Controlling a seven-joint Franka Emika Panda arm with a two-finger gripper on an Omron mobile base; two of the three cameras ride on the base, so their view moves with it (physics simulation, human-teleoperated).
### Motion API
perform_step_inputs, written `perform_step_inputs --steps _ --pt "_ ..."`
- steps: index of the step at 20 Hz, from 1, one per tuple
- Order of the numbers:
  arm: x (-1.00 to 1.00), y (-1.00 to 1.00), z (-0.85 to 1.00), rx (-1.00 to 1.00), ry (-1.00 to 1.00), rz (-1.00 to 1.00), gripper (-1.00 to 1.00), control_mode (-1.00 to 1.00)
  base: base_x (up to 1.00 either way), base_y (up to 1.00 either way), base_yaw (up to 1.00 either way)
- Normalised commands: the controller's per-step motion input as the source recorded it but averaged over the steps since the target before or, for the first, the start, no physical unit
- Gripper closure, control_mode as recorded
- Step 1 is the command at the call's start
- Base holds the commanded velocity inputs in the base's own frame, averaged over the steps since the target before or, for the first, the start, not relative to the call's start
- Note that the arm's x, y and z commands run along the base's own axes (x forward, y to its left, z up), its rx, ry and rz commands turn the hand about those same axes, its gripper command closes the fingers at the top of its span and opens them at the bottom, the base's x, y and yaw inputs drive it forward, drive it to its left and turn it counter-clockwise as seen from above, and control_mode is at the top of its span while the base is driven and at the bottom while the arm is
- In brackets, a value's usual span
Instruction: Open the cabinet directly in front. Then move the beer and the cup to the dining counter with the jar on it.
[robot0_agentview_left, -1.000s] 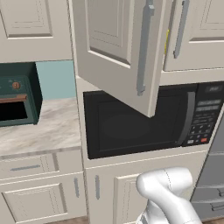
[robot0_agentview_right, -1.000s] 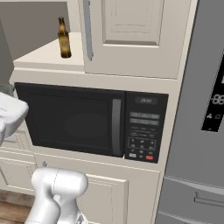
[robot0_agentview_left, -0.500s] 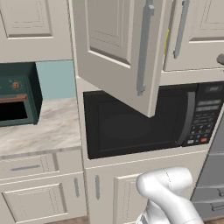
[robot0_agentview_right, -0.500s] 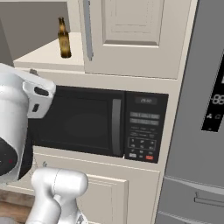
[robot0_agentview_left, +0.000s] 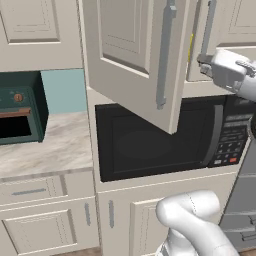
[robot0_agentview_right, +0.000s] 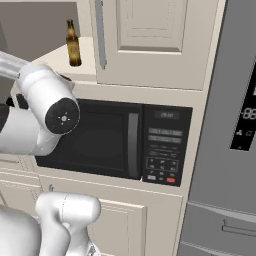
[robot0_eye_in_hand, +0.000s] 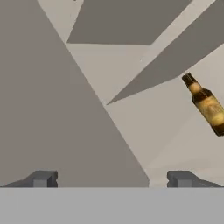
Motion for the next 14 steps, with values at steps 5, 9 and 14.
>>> perform_step_inputs --steps 5,9,14 --pt "0.74 0.95 -0.04 -0.02 0.03 0.29 -1.0 -1.0 0.0 0.0 0.0" --pt "0.32 1.0 0.0 -0.06 0.06 0.3 -1.0 -1.0 0.0 0.0 0.0" --pt "0.05 1.0 0.0 -0.12 0.02 0.29 -1.0 -1.0 0.0 0.0 0.0"
